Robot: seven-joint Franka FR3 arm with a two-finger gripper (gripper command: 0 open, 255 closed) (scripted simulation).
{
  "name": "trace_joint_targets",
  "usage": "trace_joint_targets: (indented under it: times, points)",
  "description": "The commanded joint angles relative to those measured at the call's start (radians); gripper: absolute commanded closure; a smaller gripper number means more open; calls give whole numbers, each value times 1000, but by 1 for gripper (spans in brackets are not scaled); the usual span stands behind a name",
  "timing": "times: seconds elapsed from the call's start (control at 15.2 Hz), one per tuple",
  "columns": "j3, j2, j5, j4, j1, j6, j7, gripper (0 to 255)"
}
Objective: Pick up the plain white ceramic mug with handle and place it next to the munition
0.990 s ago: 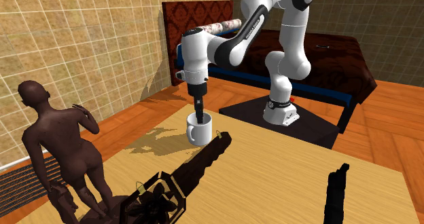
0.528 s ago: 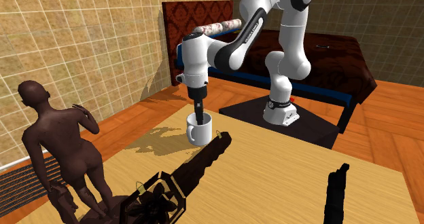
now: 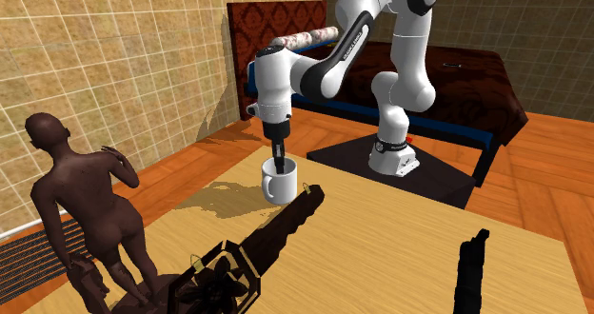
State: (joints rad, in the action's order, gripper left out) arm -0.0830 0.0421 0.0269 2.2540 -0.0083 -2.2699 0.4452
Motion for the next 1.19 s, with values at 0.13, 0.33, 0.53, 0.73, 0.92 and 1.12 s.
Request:
trace_joint_targets:
  times: [0.13,0.33,0.53,0.73,0.92,1.12]
  points:
    - [0,0,0,0,0,0,0,255]
    - [0,-16,1,-10,0,26,0,255]
    - [0,-38,3,-28,-1,66,-1,255]
    - [1,-59,4,-47,-1,106,-1,255]
    - [1,-77,5,-68,-1,146,-1,255]
    - [1,-94,6,-91,-1,185,-1,255]
